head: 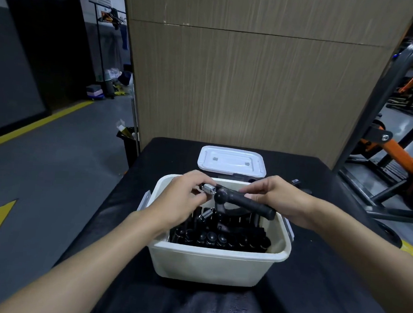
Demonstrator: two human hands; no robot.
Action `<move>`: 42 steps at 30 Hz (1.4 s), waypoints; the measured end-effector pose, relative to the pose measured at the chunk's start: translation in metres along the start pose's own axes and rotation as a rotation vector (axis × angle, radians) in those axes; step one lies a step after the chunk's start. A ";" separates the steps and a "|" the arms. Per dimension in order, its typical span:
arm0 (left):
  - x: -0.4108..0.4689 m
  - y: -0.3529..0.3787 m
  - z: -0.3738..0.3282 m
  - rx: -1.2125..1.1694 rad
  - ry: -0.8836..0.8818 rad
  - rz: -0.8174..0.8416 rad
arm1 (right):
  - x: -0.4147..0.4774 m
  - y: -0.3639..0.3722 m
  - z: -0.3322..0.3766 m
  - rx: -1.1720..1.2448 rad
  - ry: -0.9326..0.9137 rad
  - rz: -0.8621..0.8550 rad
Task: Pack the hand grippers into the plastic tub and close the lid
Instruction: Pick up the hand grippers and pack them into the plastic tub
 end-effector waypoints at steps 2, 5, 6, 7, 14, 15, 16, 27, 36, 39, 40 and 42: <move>0.000 0.000 0.002 0.009 -0.012 -0.013 | -0.001 -0.005 0.000 0.163 0.053 0.018; 0.000 0.002 0.013 -0.015 -0.109 -0.006 | -0.006 -0.018 0.002 0.348 0.066 -0.029; -0.001 0.005 0.018 -0.037 -0.168 0.011 | -0.008 -0.019 0.007 0.350 0.014 -0.014; -0.001 0.008 0.021 -0.058 -0.220 0.028 | -0.011 -0.017 0.012 0.277 -0.048 -0.004; 0.000 0.018 0.021 0.147 -0.290 0.113 | 0.005 -0.002 0.012 -0.906 -0.312 -0.278; 0.000 0.018 0.021 0.208 -0.284 0.114 | 0.008 0.001 0.009 -1.010 -0.320 -0.275; 0.001 0.018 0.022 0.244 -0.281 0.105 | 0.011 0.004 0.006 -1.093 -0.327 -0.277; 0.000 0.022 0.030 0.297 -0.251 0.104 | 0.020 0.024 -0.012 -1.215 -0.262 -0.284; -0.002 0.022 0.032 0.309 -0.232 0.126 | 0.018 0.026 -0.017 -1.181 -0.221 -0.271; -0.003 0.021 0.030 0.317 -0.228 0.143 | 0.016 0.026 -0.018 -1.149 -0.206 -0.262; -0.003 0.021 0.030 0.321 -0.224 0.148 | 0.015 0.026 -0.019 -1.139 -0.203 -0.261; -0.004 0.021 0.029 0.303 -0.220 0.147 | 0.013 0.024 -0.020 -1.123 -0.217 -0.278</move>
Point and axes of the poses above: each hand's wrist, its own x-axis towards the middle knuckle, its own y-axis out of the palm, z = x × y, the point moved 4 cm from there along x, towards the middle knuckle, and after that the axes turned 4 degrees about -x, right-handed, at the moved point
